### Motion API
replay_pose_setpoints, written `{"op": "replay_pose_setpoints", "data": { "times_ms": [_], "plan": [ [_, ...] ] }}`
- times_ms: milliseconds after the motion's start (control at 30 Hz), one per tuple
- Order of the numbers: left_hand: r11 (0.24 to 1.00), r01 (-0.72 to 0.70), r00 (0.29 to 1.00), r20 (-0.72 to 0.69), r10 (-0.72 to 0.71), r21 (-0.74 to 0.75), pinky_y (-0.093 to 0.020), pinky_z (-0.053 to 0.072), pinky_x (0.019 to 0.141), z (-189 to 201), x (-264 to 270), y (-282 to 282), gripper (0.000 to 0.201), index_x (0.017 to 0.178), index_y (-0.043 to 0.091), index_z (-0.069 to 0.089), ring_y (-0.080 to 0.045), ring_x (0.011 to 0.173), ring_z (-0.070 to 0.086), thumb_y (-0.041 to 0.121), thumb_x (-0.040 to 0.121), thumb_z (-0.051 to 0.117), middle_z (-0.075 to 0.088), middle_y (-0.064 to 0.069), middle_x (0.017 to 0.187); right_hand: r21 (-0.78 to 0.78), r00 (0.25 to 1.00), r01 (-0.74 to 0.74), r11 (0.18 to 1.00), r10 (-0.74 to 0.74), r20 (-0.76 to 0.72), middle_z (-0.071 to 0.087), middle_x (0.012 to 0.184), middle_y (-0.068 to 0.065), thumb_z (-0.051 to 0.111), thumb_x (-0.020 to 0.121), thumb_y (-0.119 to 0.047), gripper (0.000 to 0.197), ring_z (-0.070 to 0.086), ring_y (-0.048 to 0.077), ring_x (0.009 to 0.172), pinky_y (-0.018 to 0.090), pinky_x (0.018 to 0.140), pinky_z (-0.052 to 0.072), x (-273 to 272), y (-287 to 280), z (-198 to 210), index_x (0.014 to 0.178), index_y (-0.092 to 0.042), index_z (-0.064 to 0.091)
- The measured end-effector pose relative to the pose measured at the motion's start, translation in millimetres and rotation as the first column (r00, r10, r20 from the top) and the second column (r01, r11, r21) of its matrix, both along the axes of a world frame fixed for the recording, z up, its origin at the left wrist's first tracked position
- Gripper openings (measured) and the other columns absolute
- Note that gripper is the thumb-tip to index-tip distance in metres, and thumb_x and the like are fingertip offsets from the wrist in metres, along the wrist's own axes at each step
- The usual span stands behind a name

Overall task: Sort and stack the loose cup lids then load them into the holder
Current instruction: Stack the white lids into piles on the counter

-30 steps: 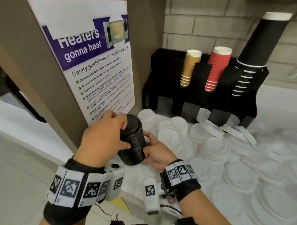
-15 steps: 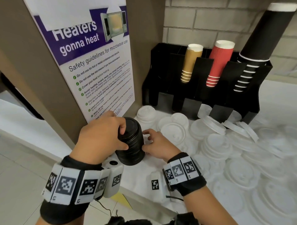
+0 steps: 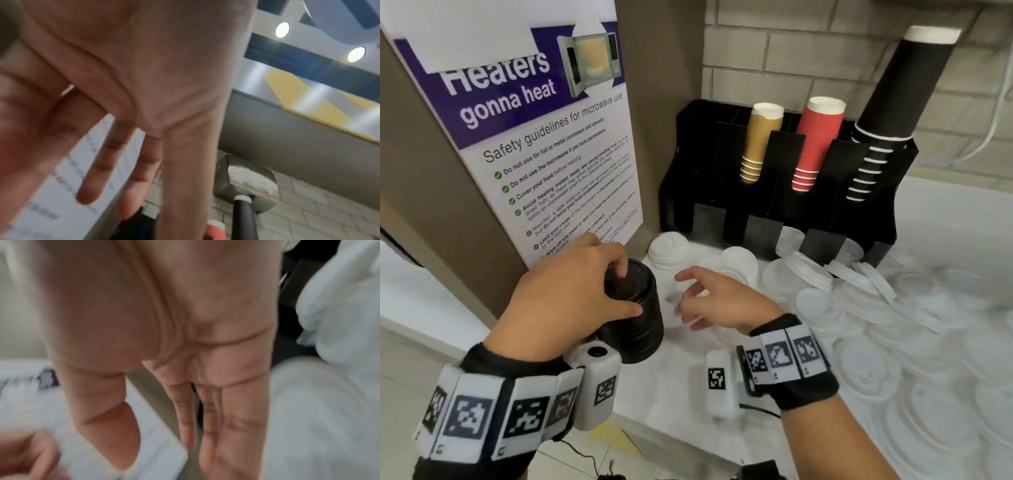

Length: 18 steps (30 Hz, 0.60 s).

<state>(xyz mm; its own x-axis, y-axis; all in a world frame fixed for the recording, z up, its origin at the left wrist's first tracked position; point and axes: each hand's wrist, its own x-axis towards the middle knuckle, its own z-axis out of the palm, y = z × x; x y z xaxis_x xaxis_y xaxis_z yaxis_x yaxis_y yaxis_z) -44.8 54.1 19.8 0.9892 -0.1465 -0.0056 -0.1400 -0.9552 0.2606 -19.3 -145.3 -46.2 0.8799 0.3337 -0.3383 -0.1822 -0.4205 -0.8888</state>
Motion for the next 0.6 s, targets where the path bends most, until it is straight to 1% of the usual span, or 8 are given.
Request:
{"op": "replay_pose_setpoints", "data": {
  "times_ms": [100,167,233,267,367,433,533,600],
  "plan": [
    [0.953,0.117,0.989,0.125,-0.085,-0.281,-0.031,0.045,0.068,13,1,-16,0.032,0.084,0.037,0.055,-0.008,0.071,0.062,0.056,0.065,0.072,0.052,0.014,0.096,0.111,0.967,0.203,0.973,-0.217,0.134,0.063,0.088,-0.002,0.059,0.089,-0.011,0.025,0.065,0.010,0.079,0.023,0.073,0.057,23,-51,43,0.110,-0.023,0.057],
    [0.922,0.176,0.976,0.185,-0.118,-0.344,-0.029,0.049,0.071,15,5,-28,0.030,0.086,0.037,0.055,-0.005,0.073,0.062,0.055,0.068,0.072,0.053,0.015,0.097,0.182,0.889,0.386,0.904,-0.417,0.187,0.060,0.077,-0.002,0.055,0.091,-0.008,0.014,0.056,0.008,0.066,0.019,0.064,0.050,51,-83,65,0.097,-0.020,0.057],
    [0.904,0.216,0.967,0.211,-0.145,-0.370,-0.032,0.052,0.073,12,10,-35,0.029,0.088,0.038,0.056,-0.005,0.080,0.060,0.054,0.069,0.073,0.053,0.015,0.096,0.146,0.812,0.532,0.834,-0.551,0.191,0.050,0.072,0.002,0.054,0.090,-0.008,0.008,0.047,0.013,0.062,0.023,0.060,0.041,86,-109,71,0.086,-0.015,0.055],
    [0.888,0.232,0.965,0.212,-0.158,-0.397,-0.032,0.052,0.075,10,12,-36,0.029,0.087,0.038,0.057,-0.002,0.081,0.059,0.054,0.069,0.072,0.054,0.016,0.095,0.047,0.801,0.573,0.818,-0.571,0.178,0.050,0.077,0.007,0.055,0.089,-0.010,0.003,0.048,0.017,0.068,0.026,0.064,0.042,103,-121,69,0.090,-0.011,0.057],
    [0.811,0.281,0.959,0.188,-0.213,-0.513,-0.030,0.052,0.076,5,19,-46,0.030,0.087,0.039,0.058,-0.002,0.084,0.060,0.056,0.066,0.071,0.057,0.018,0.095,-0.301,0.838,0.545,0.782,-0.519,0.168,0.058,0.119,0.020,0.060,0.088,-0.013,0.041,0.052,0.026,0.095,0.033,0.083,0.044,135,-142,54,0.127,-0.002,0.054],
    [0.721,0.310,0.949,0.159,-0.272,-0.619,-0.030,0.052,0.078,1,23,-57,0.029,0.087,0.037,0.061,-0.004,0.085,0.062,0.053,0.066,0.075,0.059,0.018,0.096,-0.465,0.884,0.464,0.754,-0.430,0.186,0.051,0.135,0.018,0.061,0.088,-0.013,0.047,0.054,0.030,0.113,0.035,0.089,0.044,146,-142,43,0.132,-0.001,0.050],
    [0.622,0.316,0.934,0.122,-0.335,-0.716,-0.033,0.052,0.084,-10,28,-72,0.021,0.089,0.029,0.064,-0.007,0.086,0.065,0.034,0.075,0.079,0.062,0.015,0.099,-0.816,0.973,0.220,0.534,-0.178,0.146,0.053,0.135,0.015,0.053,0.096,-0.018,0.038,0.051,0.029,0.124,0.033,0.096,0.041,157,-130,31,0.129,-0.001,0.053],
    [0.606,0.322,0.929,0.120,-0.349,-0.727,-0.034,0.052,0.085,-17,32,-75,0.019,0.090,0.027,0.064,-0.007,0.086,0.065,0.028,0.078,0.079,0.062,0.014,0.100,-0.914,0.998,0.070,0.399,-0.025,0.065,0.054,0.135,0.011,0.047,0.099,-0.023,0.037,0.051,0.027,0.124,0.033,0.102,0.040,160,-127,24,0.131,-0.005,0.053]
  ]
}}
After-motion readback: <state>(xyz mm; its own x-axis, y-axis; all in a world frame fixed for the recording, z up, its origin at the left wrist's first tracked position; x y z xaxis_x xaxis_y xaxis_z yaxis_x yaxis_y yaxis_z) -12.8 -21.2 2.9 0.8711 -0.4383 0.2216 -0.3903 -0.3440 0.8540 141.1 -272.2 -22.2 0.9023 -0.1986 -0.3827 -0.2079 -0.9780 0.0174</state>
